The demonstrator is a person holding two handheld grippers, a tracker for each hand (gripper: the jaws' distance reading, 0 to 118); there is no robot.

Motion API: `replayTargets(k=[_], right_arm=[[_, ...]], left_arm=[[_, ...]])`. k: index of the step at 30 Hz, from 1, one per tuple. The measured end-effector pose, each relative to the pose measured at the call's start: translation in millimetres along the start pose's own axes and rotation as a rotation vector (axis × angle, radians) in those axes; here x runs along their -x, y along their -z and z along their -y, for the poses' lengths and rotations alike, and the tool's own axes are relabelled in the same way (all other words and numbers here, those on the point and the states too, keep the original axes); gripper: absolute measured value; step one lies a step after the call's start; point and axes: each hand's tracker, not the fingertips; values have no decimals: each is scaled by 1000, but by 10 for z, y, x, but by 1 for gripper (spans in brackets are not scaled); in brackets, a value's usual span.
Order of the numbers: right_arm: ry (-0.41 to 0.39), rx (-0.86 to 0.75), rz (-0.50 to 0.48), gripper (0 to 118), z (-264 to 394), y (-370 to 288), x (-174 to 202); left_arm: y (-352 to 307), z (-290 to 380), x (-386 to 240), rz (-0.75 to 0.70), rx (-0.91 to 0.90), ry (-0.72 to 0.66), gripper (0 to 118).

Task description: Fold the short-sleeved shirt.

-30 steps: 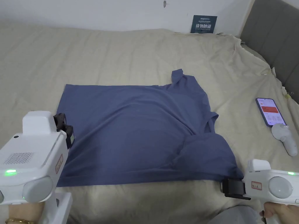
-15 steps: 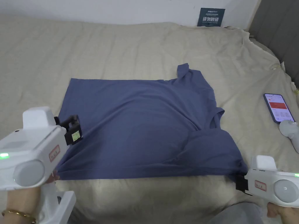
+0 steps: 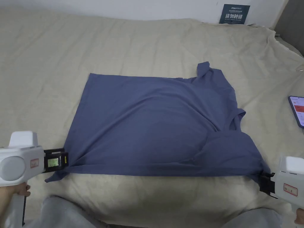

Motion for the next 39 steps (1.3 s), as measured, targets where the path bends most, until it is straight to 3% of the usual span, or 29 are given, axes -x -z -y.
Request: replayTargets(k=[3,6,7,10,12,21,28,31,35,39], right_arm=[[1,8,1,2,3,5,12],[2,10,2,2,1,11,5],[3,10,2,2,1,9,9],[6,11,4,2,-6,11,5],[9,11,3,2,-6,2,10],[4,-8,-23,2,-134,-167,-61],[-11,-105,-41,2,-613,-401,-103],[-33,-152,-16,2,-884,-362,-79],[-1,-164,-9,2,-1365,-103,-46],[5,-128,57,2,-1720,240,-4]], left_arm=[[46,159,-23,45,44,8,112],[96,227,-91,41,64,39,70],[125,227,-95,41,67,40,49],[198,216,-120,64,59,-5,34],[198,189,-128,118,42,-57,1],[-128,-19,-21,88,-74,-70,0],[-362,-540,-43,64,-216,-74,0],[-302,-814,-108,55,-244,-61,0],[-62,-1200,-250,42,-268,-65,0],[223,-1501,-360,24,-264,-93,0]])
